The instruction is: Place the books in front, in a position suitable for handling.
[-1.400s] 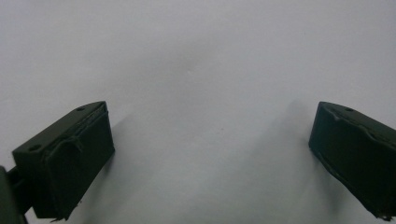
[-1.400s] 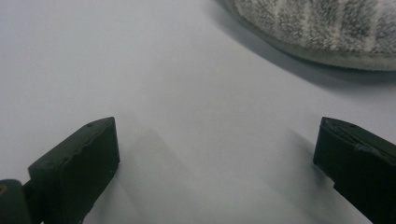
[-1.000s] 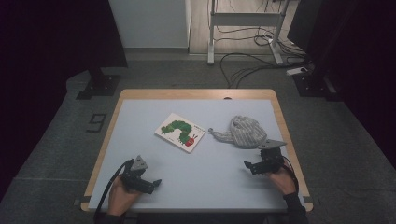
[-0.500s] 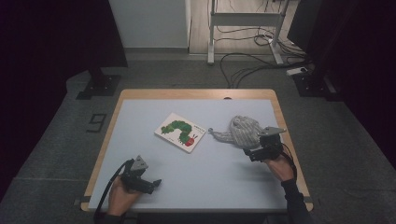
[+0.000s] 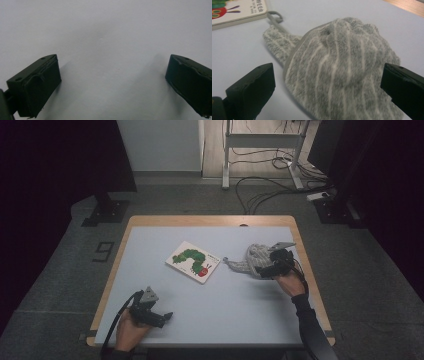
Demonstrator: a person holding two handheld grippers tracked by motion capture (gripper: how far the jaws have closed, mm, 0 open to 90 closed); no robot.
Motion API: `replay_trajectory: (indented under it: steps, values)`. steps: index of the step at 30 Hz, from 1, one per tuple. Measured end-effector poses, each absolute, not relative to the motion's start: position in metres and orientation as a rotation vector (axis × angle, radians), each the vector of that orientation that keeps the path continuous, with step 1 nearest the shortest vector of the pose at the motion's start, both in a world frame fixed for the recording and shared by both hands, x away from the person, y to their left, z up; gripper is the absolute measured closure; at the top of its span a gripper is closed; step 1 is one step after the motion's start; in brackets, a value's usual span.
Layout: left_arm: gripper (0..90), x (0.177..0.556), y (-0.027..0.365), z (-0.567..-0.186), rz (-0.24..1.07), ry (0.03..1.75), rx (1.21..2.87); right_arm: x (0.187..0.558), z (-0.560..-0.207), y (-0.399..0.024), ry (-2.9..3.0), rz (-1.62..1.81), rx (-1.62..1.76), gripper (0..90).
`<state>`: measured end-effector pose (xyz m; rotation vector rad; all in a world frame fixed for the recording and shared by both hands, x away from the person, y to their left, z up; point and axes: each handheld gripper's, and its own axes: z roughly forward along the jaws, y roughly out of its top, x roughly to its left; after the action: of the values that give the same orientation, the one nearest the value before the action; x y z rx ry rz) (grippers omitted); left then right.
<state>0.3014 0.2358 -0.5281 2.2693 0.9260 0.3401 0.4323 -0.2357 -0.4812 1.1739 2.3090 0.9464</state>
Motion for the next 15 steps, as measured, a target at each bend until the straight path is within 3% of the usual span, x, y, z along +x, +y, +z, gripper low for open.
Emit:
replay_trajectory:
  steps: [15]
  values:
    - [0.0, 0.301, 0.236, -0.528, 0.341, 0.926, 2.269, 0.475, -0.505, -0.223, 2.350, 0.876, 1.239, 0.0]
